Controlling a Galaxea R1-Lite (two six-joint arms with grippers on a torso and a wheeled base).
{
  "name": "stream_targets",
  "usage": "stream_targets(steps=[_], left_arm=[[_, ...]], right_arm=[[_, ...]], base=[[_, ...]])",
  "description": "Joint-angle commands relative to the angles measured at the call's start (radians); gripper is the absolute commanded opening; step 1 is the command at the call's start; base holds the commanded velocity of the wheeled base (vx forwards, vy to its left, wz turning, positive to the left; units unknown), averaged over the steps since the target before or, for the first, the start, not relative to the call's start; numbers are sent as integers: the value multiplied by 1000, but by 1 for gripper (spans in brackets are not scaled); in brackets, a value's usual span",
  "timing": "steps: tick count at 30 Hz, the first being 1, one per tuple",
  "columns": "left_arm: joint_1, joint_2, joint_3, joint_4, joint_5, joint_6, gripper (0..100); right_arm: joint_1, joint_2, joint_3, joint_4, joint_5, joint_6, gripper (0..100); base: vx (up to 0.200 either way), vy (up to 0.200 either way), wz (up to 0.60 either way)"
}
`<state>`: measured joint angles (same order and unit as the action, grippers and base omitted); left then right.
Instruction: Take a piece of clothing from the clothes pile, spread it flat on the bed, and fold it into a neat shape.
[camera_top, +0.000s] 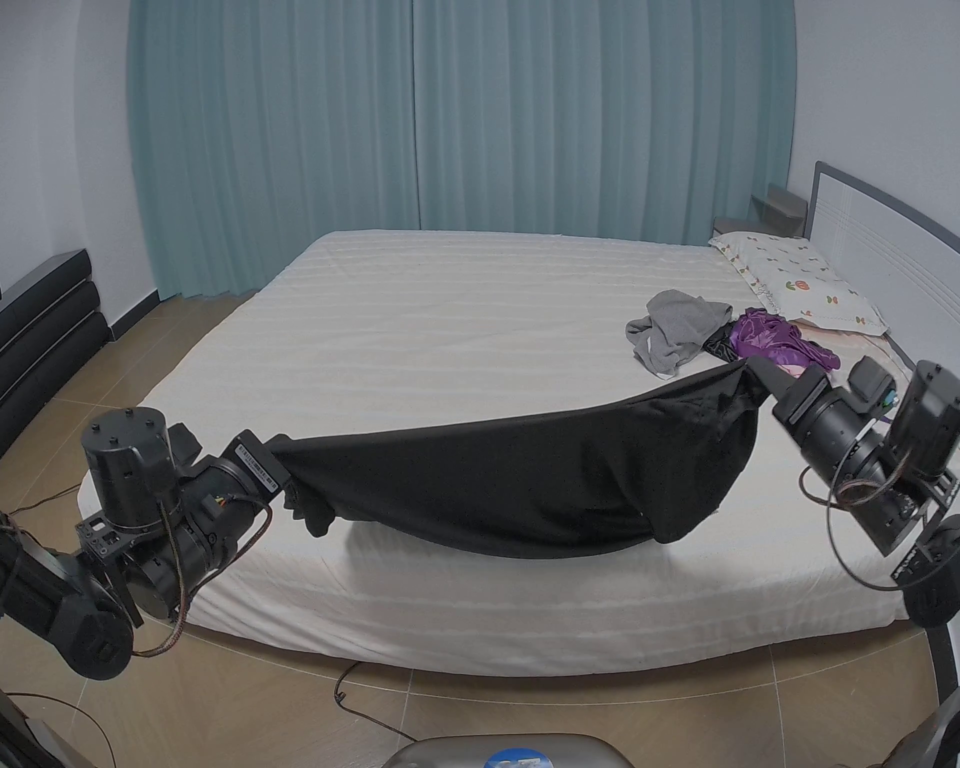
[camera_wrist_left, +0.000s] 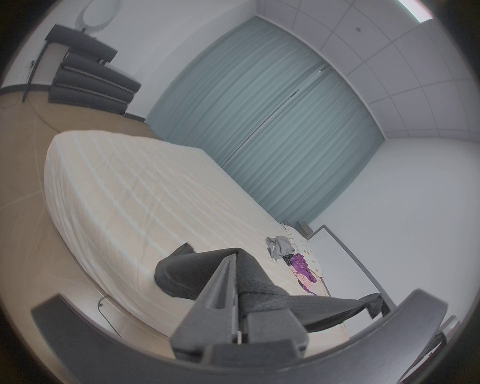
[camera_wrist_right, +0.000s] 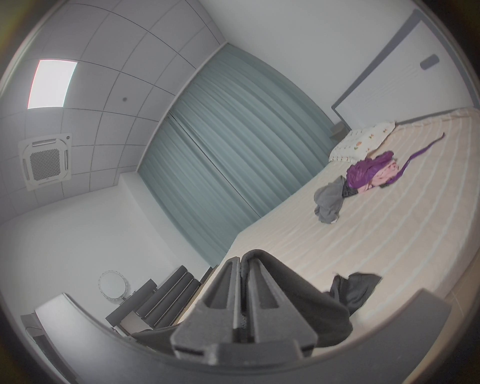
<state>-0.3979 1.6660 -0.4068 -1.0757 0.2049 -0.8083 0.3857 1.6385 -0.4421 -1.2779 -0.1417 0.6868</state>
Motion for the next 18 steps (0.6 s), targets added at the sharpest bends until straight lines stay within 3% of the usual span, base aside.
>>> stream_targets(steps=[1, 3, 8, 11, 18], left_arm=[[8, -114, -109, 94, 2, 74, 0], [13, -112, -145, 120, 2, 78, 0], [51, -51, -405, 343, -5, 77, 0], [76, 9, -491, 410, -12, 70, 0], [105, 167, -587, 422, -13, 66, 0]], right_arm=[[-19, -206, -121, 134, 1, -33, 0], [-24, -206, -165, 166, 1, -33, 0], [-53, -115, -474, 374, -10, -39, 0], [-67, -19, -587, 413, -10, -50, 0], [-88, 242, -773, 399, -13, -70, 0]], base=[[0, 0, 0], [0, 0, 0], [0, 0, 0], [0, 0, 0], [200, 0, 0]])
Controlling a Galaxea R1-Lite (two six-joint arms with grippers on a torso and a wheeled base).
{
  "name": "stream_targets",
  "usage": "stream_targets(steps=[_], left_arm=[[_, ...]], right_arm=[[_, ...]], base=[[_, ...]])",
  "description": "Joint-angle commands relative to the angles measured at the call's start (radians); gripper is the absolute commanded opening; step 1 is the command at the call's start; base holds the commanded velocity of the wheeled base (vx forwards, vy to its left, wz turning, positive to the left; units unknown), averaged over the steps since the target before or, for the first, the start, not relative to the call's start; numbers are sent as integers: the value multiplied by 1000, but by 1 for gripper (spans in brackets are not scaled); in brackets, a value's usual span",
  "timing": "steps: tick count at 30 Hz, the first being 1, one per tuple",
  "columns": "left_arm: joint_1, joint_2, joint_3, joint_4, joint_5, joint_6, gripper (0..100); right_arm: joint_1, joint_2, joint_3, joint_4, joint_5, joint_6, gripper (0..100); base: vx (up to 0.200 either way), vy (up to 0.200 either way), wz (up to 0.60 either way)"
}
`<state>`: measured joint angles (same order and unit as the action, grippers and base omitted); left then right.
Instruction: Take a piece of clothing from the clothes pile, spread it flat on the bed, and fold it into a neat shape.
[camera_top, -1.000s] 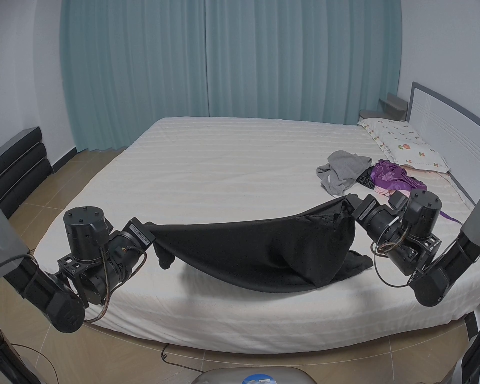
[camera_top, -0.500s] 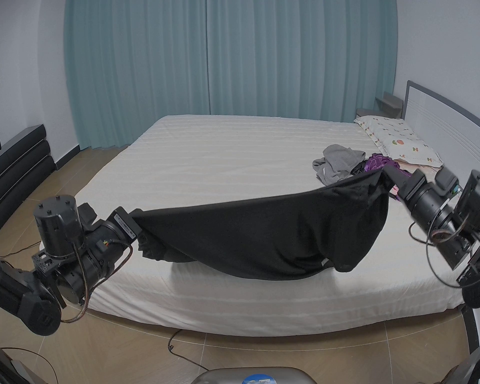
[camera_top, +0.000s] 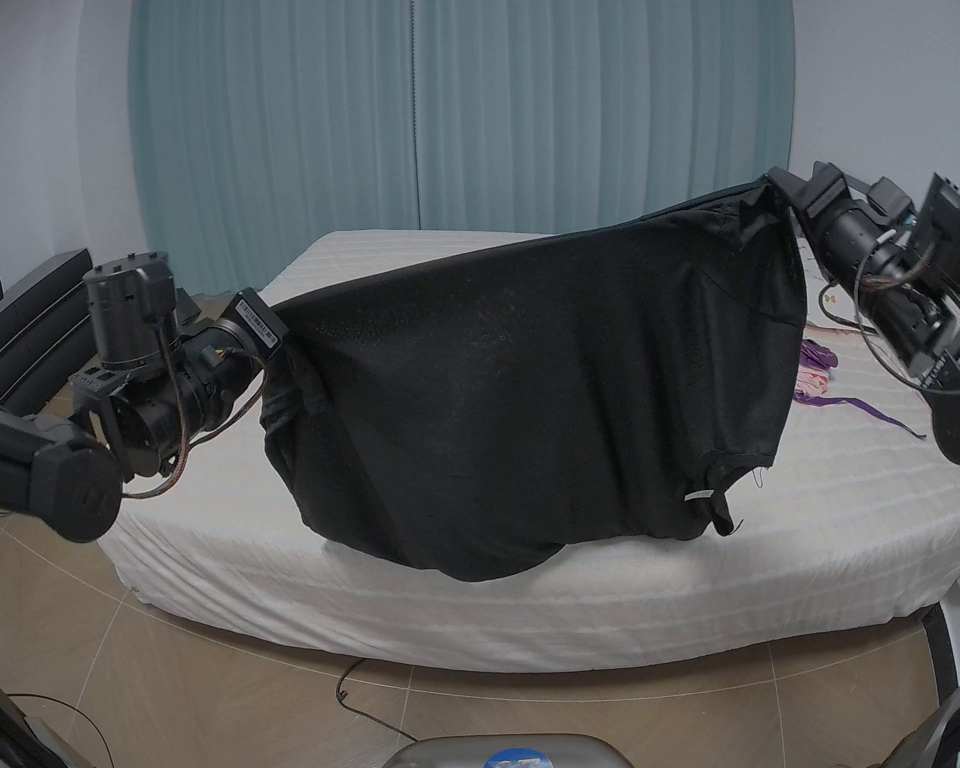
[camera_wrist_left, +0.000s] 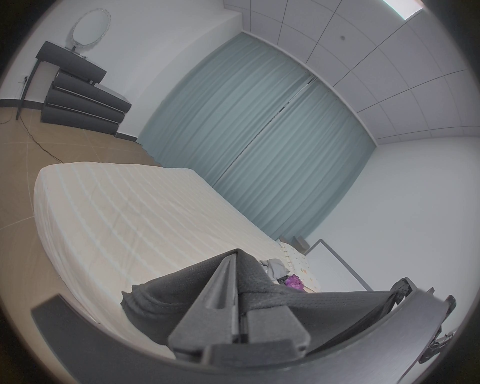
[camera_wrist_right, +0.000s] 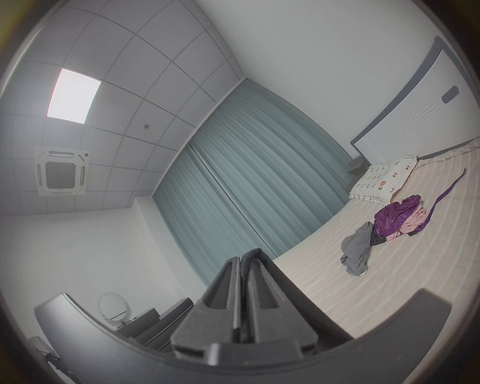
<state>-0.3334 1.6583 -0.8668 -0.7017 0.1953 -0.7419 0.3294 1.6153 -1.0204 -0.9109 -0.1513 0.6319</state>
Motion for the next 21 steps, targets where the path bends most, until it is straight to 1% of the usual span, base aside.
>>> stream_targets(steps=[1, 2, 8, 13, 14, 16, 21], left_arm=[[40, 182, -133, 48, -4, -1, 0], [42, 207, -153, 47, -4, -1, 0], [65, 321, -261, 51, -22, -1, 0], [65, 413, -336, 56, -24, 4, 0], [68, 445, -376, 65, -25, 4, 0], [77, 498, -448, 107, -25, 4, 0], [90, 584, -552, 156, -28, 3, 0]], right_arm=[[-33, 281, -208, 32, -4, -15, 0], [-36, 328, -250, 32, -5, -15, 0], [-47, 474, -372, 32, -2, -23, 0], [-72, 569, -464, 36, -2, -69, 0], [-81, 606, -497, 35, -2, -87, 0], [-84, 649, -544, 35, -1, -98, 0], [-84, 721, -596, 44, 1, -101, 0]], base=[[200, 0, 0], [200, 0, 0], [200, 0, 0], [200, 0, 0], [200, 0, 0], [200, 0, 0], [200, 0, 0]])
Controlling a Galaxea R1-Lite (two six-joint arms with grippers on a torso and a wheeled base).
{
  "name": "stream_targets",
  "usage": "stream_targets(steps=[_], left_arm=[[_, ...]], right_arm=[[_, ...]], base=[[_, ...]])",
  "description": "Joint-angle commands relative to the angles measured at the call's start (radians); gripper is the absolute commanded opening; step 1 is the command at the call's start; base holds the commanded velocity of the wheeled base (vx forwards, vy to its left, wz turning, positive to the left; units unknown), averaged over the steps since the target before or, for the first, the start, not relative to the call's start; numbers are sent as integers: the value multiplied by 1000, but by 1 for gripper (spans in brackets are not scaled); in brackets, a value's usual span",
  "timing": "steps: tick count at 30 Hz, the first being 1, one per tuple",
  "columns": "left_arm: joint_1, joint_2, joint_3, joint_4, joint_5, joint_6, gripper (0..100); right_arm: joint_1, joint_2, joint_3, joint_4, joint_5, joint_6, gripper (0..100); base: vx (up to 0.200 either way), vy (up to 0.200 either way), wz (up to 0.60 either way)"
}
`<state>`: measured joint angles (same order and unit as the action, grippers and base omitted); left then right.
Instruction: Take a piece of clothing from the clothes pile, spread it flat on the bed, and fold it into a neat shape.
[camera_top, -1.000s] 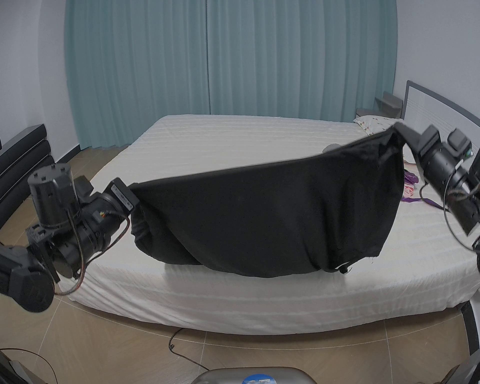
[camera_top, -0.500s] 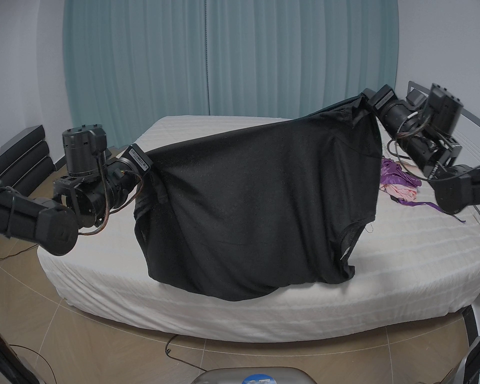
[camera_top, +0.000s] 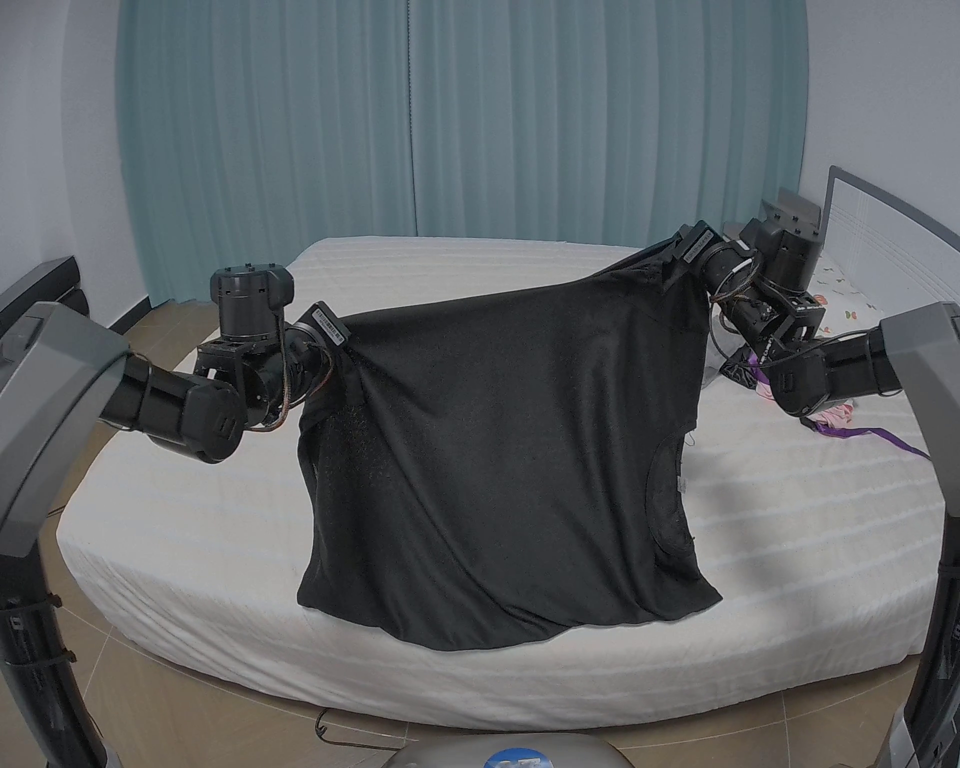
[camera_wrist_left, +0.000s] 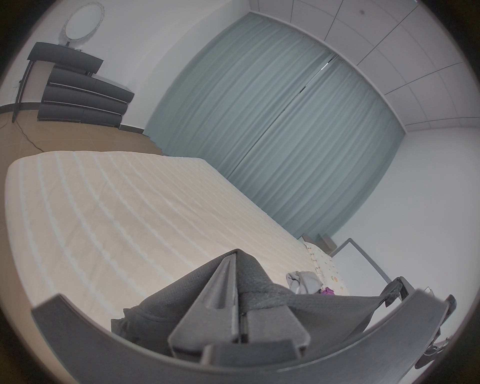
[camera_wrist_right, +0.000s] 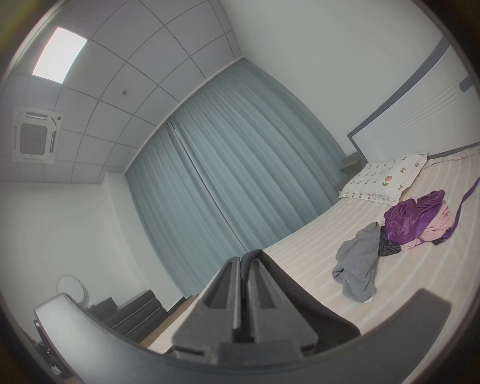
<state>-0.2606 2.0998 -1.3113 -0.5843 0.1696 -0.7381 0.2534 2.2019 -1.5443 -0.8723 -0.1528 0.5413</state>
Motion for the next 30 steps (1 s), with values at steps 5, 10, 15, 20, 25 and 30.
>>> stream_targets(steps=[5, 10, 15, 20, 25, 30], left_arm=[[14, 250, -174, 29, 1, -3, 0], [6, 355, -241, 29, 2, -1, 0], [0, 425, -287, 29, 2, -3, 0], [-3, 491, -344, 34, 5, -4, 0], [-3, 559, -399, 38, 25, -20, 100], [4, 591, -431, 40, 108, -15, 100]], right_arm=[[-6, 240, -126, 10, -2, -30, 0], [1, 337, -162, 24, -5, -30, 0], [-2, 415, -183, 24, -8, -29, 0], [-5, 483, -208, 24, -10, -24, 100], [-2, 572, -208, 27, -14, -23, 100], [-16, 585, -203, 107, -67, -20, 100]], base=[[200, 0, 0], [0, 0, 0], [0, 0, 0], [0, 0, 0], [0, 0, 0], [0, 0, 0]])
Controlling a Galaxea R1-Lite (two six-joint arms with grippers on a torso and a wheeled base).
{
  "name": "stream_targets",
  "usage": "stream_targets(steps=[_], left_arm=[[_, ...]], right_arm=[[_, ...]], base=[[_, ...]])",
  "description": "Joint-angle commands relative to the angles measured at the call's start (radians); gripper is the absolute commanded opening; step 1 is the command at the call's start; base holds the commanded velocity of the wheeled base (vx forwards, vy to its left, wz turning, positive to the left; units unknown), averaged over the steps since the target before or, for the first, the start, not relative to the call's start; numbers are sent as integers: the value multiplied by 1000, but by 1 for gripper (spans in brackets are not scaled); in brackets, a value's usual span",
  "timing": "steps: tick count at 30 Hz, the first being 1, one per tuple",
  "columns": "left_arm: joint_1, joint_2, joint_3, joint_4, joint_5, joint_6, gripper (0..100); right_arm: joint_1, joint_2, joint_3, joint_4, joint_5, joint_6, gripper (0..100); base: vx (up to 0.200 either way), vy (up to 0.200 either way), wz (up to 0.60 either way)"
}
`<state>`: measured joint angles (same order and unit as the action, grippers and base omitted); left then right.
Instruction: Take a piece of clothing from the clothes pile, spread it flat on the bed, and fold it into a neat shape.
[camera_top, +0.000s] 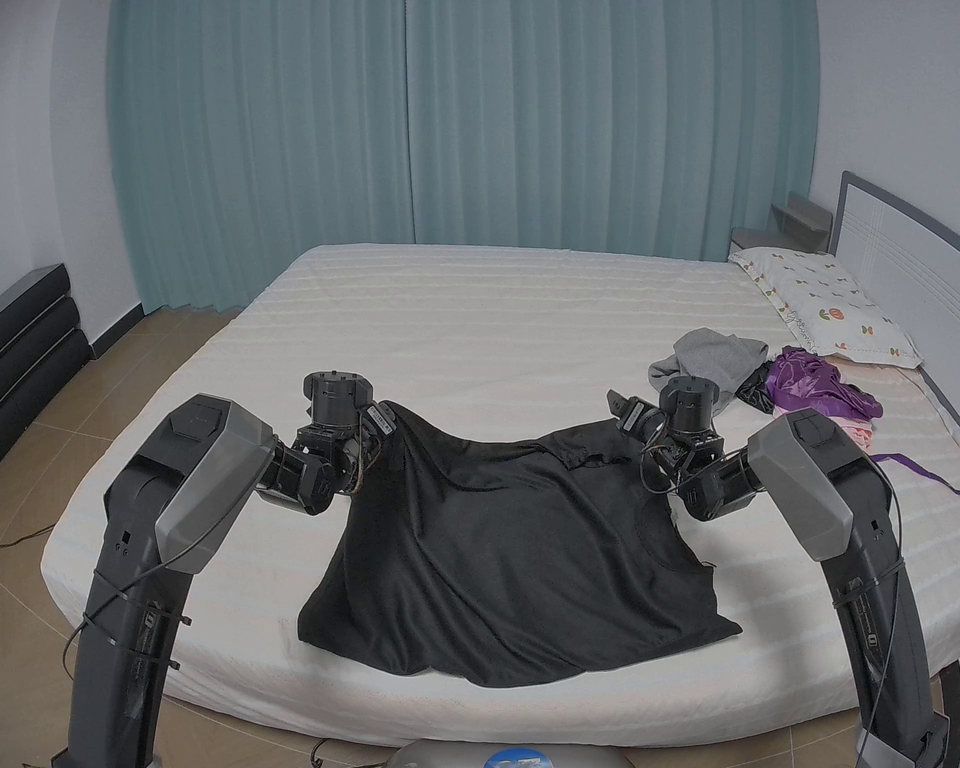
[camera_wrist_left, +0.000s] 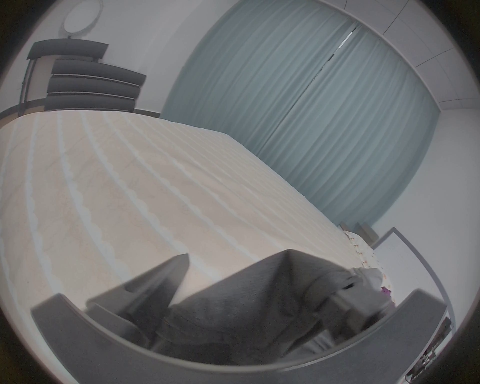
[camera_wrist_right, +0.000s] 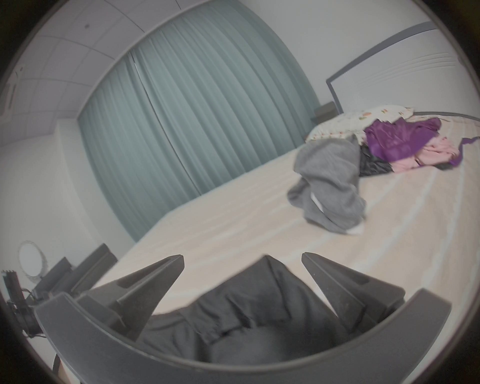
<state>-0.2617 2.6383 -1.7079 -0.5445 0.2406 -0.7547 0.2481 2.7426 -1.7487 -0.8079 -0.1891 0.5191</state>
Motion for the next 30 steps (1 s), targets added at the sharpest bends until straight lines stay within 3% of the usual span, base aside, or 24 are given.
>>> stream_targets(steps=[1, 5, 12, 17, 19, 22, 24, 30], left_arm=[[7, 54, -36, 0, 39, 1, 100], [13, 38, -44, 47, 39, 0, 100], [50, -1, -141, 124, 2, 3, 100], [78, 42, -259, 169, 32, 14, 100], [78, 48, -259, 297, 25, 18, 100], [76, 43, -249, 432, -38, 18, 100], [82, 19, -245, 561, -135, 20, 100], [107, -21, -237, 655, -231, 18, 100]], right_arm=[[-10, 45, 2, 44, -33, 2, 100], [-21, -23, 57, 56, -47, 58, 100], [-56, -213, 356, 45, 74, 176, 100], [-64, -247, 446, 45, 117, 239, 100], [-67, -242, 469, 45, 126, 246, 100], [-66, -231, 474, 45, 125, 246, 100], [-61, -221, 476, 47, 122, 237, 100], [-59, -224, 494, 47, 125, 233, 100]], base=[[0, 0, 0], [0, 0, 0], [0, 0, 0], [0, 0, 0], [0, 0, 0], [0, 0, 0], [0, 0, 0], [0, 0, 0]])
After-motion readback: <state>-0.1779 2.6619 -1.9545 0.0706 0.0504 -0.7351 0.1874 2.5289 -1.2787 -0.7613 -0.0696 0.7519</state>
